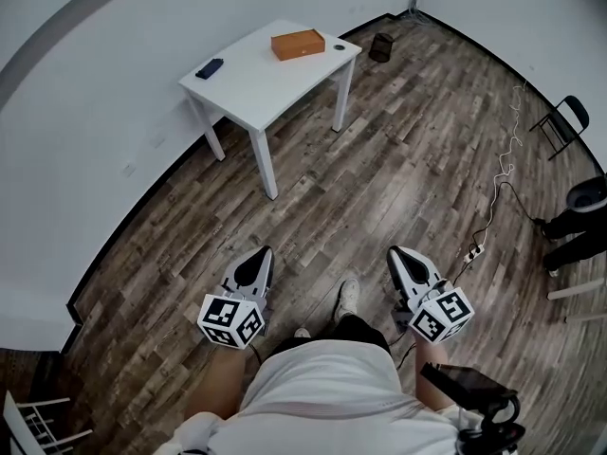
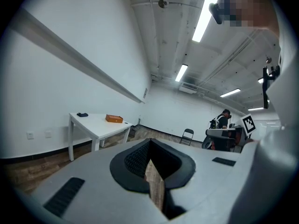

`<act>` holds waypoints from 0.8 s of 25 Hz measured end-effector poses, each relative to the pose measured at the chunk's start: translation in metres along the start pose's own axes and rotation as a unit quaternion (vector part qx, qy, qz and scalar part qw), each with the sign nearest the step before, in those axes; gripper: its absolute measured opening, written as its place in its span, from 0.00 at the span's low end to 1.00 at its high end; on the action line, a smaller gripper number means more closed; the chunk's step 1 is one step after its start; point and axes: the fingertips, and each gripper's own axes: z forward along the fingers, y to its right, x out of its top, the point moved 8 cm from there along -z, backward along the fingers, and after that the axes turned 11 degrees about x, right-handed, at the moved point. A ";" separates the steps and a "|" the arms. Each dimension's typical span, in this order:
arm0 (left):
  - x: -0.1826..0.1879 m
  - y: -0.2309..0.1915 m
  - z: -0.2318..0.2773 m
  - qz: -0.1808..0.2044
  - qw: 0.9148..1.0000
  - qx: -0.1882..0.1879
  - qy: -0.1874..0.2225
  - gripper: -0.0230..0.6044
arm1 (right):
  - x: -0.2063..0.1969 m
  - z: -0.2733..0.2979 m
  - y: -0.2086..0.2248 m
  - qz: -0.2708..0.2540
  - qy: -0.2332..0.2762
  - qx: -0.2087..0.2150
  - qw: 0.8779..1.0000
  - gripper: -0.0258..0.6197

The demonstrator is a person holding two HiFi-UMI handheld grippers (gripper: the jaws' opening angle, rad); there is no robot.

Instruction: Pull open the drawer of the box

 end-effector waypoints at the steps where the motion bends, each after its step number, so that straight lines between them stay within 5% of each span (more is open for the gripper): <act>1: -0.001 0.001 0.005 0.000 1.000 0.002 -0.001 0.05 | 0.000 0.004 0.007 0.001 -0.001 0.005 1.000 0.04; 8: 0.014 0.002 0.066 0.004 0.999 0.031 0.007 0.05 | 0.017 0.048 0.073 0.001 0.007 0.040 0.999 0.04; 20: 0.060 0.034 0.231 0.015 0.997 0.067 0.035 0.05 | 0.079 0.102 0.245 -0.008 0.016 0.074 0.997 0.04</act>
